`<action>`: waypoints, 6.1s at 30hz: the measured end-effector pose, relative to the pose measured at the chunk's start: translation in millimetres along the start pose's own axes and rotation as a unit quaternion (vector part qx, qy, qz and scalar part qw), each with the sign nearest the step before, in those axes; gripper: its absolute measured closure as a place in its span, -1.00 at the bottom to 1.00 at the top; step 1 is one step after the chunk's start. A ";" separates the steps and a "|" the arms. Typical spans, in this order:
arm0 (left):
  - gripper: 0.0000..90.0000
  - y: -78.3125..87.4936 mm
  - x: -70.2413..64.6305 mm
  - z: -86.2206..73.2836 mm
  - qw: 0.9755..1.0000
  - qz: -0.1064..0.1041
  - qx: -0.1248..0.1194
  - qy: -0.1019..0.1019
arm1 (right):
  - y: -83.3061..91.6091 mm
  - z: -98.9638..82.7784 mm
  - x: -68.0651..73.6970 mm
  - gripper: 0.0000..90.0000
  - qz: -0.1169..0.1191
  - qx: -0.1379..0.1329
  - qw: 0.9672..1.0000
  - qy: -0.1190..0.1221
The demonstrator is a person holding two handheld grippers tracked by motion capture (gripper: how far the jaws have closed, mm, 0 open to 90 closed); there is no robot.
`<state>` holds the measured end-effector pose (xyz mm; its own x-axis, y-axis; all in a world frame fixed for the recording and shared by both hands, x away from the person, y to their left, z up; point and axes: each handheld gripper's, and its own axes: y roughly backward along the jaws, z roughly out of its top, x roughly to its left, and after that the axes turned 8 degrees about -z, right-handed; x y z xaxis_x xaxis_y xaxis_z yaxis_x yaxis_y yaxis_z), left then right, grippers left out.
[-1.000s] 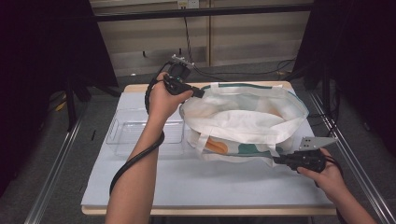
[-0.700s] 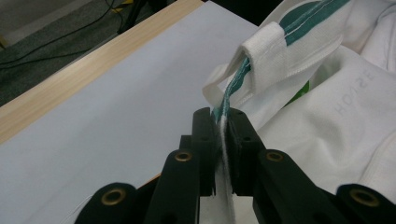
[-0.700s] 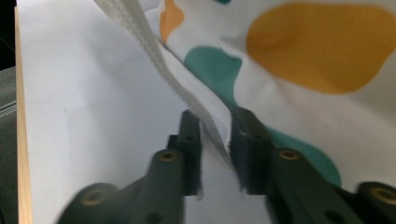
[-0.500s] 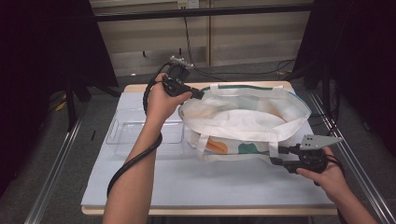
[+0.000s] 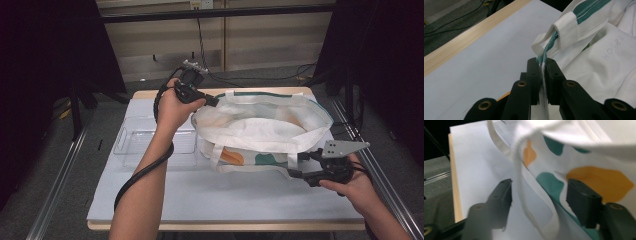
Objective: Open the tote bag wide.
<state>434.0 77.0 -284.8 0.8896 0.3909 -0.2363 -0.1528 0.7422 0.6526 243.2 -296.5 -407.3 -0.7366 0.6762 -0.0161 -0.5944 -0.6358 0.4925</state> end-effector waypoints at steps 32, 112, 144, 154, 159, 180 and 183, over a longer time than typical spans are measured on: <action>0.66 -36.0 -9.4 17.9 0.998 -0.029 0.015 -0.044 | -4.7 3.5 -7.9 0.94 0.008 -0.035 0.999 -0.017; 0.71 -71.4 28.8 5.7 0.999 0.011 0.038 0.020 | -12.5 -54.3 -13.1 0.53 -0.016 0.025 0.999 -0.028; 0.71 -66.1 21.9 10.3 0.999 0.010 0.049 0.006 | 29.3 -36.3 -2.6 -0.35 -0.018 0.020 0.999 -0.027; 0.71 -66.9 20.7 11.2 0.999 0.010 0.044 0.009 | 31.9 -27.4 1.0 -0.34 -0.014 0.021 1.000 -0.012; 0.71 -66.3 20.4 11.9 0.999 0.010 0.049 0.007 | 33.3 -24.2 2.1 -0.33 -0.011 0.021 1.000 -0.006; 0.71 -68.2 20.5 12.9 0.999 0.010 0.053 0.007 | 21.9 1.4 7.9 -0.31 -0.016 -0.006 1.000 0.017; 0.71 -68.3 20.2 12.7 0.999 0.011 0.053 0.008 | 16.1 6.7 5.7 -0.31 -0.024 -0.008 1.000 0.018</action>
<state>467.9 27.3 -325.0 0.8790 0.4163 -0.2325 -0.1255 0.6724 0.7295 231.6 -300.4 -393.7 -0.7180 0.6924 -0.0710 -0.6342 -0.6087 0.4767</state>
